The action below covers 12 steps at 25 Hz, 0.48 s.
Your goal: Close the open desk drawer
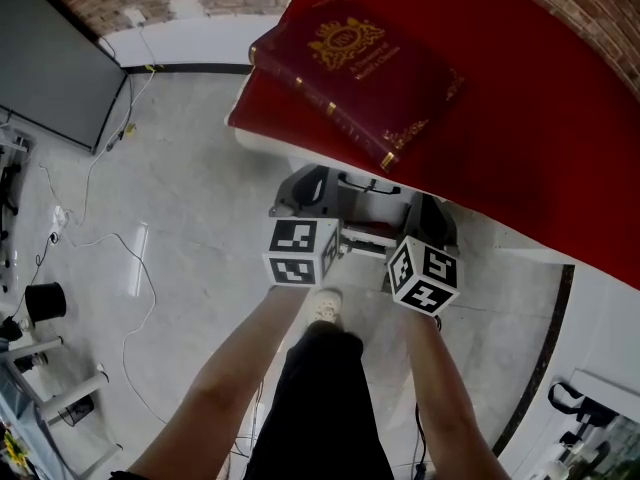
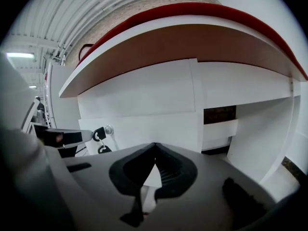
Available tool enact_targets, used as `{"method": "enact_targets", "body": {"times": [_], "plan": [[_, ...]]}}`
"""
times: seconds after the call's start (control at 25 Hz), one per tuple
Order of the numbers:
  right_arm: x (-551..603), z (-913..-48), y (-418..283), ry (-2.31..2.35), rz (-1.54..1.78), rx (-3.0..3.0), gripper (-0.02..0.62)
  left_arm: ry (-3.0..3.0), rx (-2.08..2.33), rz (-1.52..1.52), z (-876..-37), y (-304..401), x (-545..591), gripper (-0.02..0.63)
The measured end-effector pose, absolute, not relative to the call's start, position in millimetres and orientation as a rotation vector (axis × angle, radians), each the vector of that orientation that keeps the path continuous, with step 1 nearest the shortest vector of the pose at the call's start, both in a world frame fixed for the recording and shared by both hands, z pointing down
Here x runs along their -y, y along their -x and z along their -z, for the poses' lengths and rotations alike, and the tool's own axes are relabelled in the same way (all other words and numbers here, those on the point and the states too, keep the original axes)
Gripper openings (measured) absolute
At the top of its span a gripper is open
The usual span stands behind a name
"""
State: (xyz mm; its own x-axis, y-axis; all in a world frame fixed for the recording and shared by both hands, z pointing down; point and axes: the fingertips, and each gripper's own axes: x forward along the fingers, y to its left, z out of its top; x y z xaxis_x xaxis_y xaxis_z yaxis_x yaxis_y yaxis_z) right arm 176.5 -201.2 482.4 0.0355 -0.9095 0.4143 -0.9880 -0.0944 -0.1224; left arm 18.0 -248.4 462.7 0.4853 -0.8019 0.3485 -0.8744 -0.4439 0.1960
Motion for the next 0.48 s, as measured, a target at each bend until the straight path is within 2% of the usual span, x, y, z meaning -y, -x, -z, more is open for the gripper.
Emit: {"method": "enact_targets", "body": {"times": [0.48], "plan": [[215.2,-485.6,-183.3,-2.120,-0.566,1.968,0.006,-2.385,1.408,-0.276,-466.3,-24.1,261.2,0.009]]}}
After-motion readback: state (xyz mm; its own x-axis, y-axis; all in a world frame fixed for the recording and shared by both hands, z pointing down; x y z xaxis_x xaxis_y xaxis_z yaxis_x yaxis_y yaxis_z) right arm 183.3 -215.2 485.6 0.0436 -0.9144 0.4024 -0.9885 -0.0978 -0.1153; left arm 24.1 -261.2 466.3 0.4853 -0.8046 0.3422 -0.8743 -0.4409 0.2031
